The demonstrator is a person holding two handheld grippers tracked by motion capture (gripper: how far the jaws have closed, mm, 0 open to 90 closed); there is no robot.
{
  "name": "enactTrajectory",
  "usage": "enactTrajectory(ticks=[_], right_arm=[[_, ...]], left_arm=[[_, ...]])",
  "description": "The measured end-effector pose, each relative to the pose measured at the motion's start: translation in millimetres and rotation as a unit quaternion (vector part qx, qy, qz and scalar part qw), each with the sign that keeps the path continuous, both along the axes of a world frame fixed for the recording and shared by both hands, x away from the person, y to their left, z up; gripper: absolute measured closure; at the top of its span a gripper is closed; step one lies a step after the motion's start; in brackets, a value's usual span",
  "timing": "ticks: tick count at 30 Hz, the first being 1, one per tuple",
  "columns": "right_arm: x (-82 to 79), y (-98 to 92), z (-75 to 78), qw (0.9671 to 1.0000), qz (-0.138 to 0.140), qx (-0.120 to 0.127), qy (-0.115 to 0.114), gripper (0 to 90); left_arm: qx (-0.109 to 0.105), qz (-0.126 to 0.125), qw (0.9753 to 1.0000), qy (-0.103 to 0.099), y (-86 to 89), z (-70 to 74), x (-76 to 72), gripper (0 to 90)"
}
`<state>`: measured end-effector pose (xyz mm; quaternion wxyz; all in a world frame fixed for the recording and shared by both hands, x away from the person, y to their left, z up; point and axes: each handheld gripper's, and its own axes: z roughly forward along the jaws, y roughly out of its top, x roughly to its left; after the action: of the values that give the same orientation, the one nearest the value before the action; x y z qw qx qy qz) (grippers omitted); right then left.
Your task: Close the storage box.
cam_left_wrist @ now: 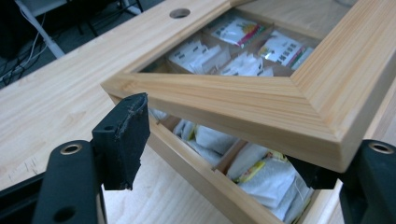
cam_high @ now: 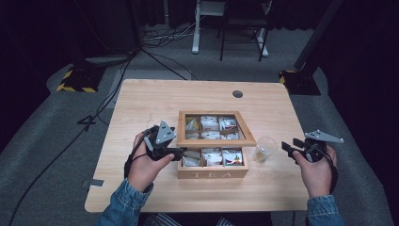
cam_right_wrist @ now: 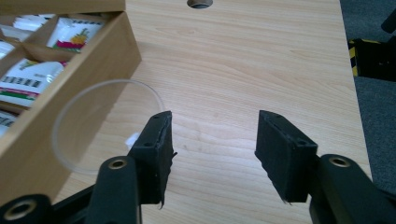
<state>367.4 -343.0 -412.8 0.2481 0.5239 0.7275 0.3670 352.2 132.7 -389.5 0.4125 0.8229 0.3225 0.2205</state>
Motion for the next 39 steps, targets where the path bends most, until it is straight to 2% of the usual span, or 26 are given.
enactTrajectory(ticks=[7, 17, 28, 39], right_arm=[[5.3, -12.8, -22.6, 1.0000, -0.001, 0.009, 0.002, 44.1], [8.9, -18.3, -48.2, 0.9995, -0.002, 0.028, 0.011, 44.1], [9.4, -18.0, -60.3, 0.9994, -0.002, 0.030, 0.018, 43.8], [9.2, -19.1, -62.6, 0.9992, -0.003, 0.036, 0.016, 43.7]], left_arm=[[0.012, 0.011, 0.9999, 0.001, -2.8, -9.1, -4.7, 27.7], [0.021, 0.006, 0.9996, 0.019, -10.1, -20.2, -7.9, 26.9], [0.038, -0.001, 0.9983, 0.045, -9.2, -25.3, -9.9, 29.5], [0.047, -0.009, 0.9965, 0.069, -10.3, -30.7, -11.2, 32.1]])
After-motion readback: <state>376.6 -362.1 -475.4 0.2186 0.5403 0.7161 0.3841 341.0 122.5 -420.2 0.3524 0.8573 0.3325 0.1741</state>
